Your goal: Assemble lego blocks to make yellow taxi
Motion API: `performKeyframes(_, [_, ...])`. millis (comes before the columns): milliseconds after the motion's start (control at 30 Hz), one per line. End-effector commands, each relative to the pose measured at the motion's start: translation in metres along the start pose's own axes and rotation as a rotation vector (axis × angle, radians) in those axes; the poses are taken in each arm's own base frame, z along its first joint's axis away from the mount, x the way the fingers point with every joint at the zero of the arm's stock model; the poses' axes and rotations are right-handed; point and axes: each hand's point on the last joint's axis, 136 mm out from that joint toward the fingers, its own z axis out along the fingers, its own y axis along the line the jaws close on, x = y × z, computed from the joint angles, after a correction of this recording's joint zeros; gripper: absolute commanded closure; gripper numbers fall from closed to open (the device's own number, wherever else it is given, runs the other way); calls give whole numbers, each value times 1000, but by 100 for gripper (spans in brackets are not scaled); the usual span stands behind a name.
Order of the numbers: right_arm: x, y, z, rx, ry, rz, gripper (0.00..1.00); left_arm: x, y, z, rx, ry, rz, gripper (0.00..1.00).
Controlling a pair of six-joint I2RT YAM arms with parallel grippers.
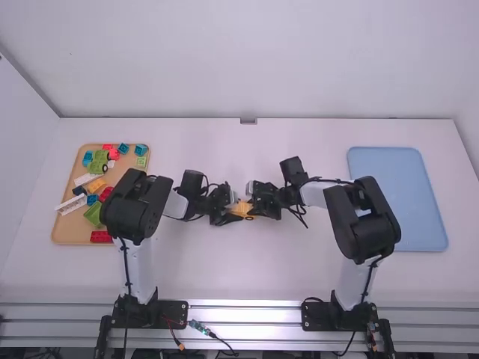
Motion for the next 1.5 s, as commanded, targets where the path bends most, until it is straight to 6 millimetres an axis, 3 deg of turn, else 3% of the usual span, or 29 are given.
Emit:
performKeyframes(0, [8, 4, 6, 0, 47, -2, 100, 3, -7, 1, 1, 23, 17, 60])
performKeyframes(900, [18, 1, 6, 21, 104, 1, 100, 7, -13, 1, 30, 36, 4, 65])
performKeyframes(1200, [11, 5, 10, 4, 86, -15, 99, 6, -12, 1, 28, 35, 7, 65])
performKeyframes(1233, [11, 5, 10, 4, 86, -15, 95, 6, -10, 0, 23, 33, 7, 65])
performKeyframes(1267, [11, 5, 10, 5, 86, -15, 80, 5, -11, 1, 25, 33, 10, 65])
performKeyframes(1367, [11, 5, 10, 5, 86, -16, 47, 5, -11, 1, 27, 34, 9, 65])
performKeyframes(1433, [11, 5, 10, 7, 86, -17, 42, 6, -10, 0, 22, 33, 9, 65])
performKeyframes(1467, [11, 5, 10, 6, 85, -17, 33, 6, -11, 1, 25, 33, 10, 65])
